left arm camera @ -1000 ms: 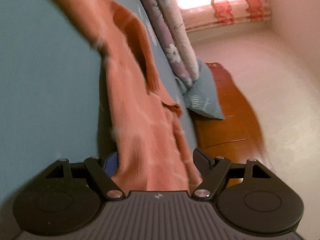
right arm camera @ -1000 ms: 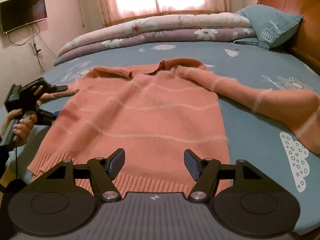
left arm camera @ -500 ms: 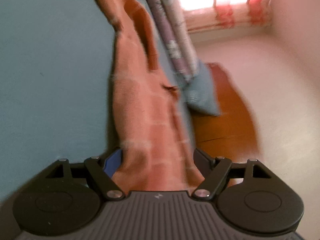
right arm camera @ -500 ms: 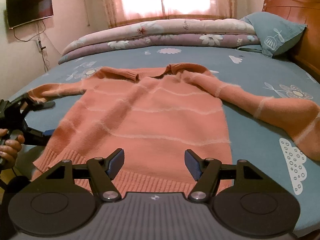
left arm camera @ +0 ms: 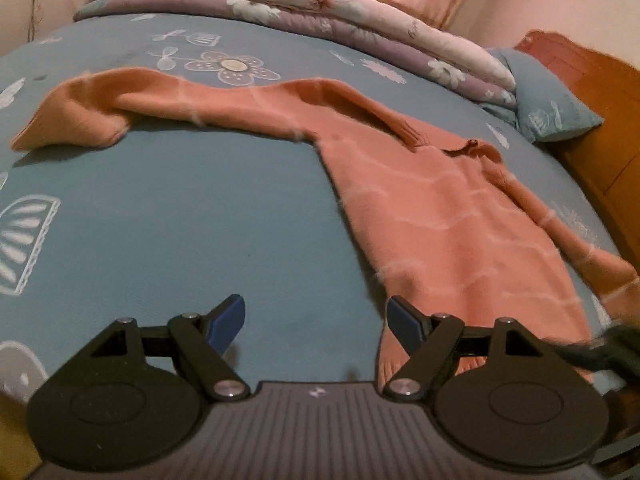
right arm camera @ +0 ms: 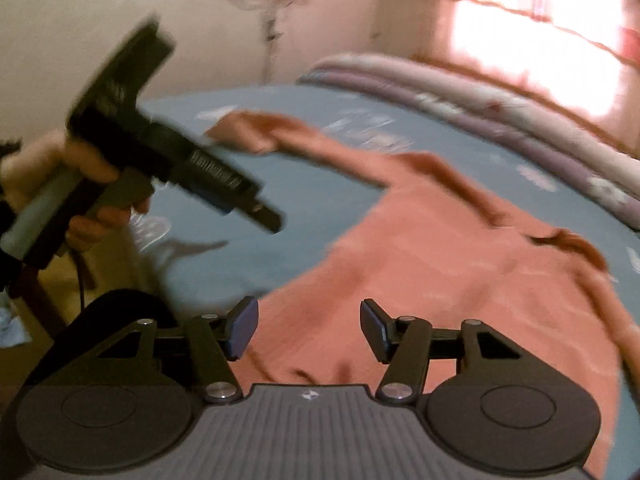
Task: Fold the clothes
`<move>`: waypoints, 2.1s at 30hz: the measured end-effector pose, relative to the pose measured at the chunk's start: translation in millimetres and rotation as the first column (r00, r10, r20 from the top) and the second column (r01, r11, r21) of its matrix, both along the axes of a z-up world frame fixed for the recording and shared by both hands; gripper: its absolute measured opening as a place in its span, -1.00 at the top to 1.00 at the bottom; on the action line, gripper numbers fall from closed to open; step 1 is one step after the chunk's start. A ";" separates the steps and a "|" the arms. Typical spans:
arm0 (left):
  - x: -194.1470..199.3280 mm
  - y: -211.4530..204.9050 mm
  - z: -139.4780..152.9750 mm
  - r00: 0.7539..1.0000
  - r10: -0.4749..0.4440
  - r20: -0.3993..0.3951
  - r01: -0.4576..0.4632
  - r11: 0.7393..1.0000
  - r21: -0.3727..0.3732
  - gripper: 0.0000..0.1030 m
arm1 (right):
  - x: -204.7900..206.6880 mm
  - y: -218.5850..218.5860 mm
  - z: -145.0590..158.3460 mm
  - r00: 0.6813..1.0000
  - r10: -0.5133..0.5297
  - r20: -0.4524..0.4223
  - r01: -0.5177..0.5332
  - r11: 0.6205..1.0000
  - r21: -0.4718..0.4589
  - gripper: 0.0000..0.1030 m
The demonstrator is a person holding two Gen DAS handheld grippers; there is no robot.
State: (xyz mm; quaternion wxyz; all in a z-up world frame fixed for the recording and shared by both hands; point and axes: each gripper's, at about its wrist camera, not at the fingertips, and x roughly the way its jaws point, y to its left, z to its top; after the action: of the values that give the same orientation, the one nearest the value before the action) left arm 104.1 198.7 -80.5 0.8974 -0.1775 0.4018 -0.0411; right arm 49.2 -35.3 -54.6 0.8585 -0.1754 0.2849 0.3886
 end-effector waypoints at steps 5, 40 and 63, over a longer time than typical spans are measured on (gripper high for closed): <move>-19.7 12.2 -0.7 1.000 0.027 0.004 -0.027 0.999 0.027 -0.52 | -4.9 54.2 -29.0 1.000 0.012 -0.013 -0.013 0.994 -0.113 -0.12; 33.3 22.2 -45.4 0.998 -0.061 -0.016 0.053 0.950 -0.307 -0.44 | 30.6 -36.7 7.7 0.956 -0.099 -0.275 0.168 0.955 0.243 0.05; 111.2 21.6 -83.5 0.990 -0.096 -0.103 0.026 0.842 -0.539 0.47 | 148.9 -291.6 -29.9 0.685 -0.631 -0.364 0.723 0.652 0.230 -0.16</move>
State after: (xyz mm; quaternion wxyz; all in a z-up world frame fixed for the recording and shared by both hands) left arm 215.3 220.3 -164.0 0.7831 -0.4102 0.4358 -0.1689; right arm 198.2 -327.0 -84.5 0.9144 0.1539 0.3608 0.1005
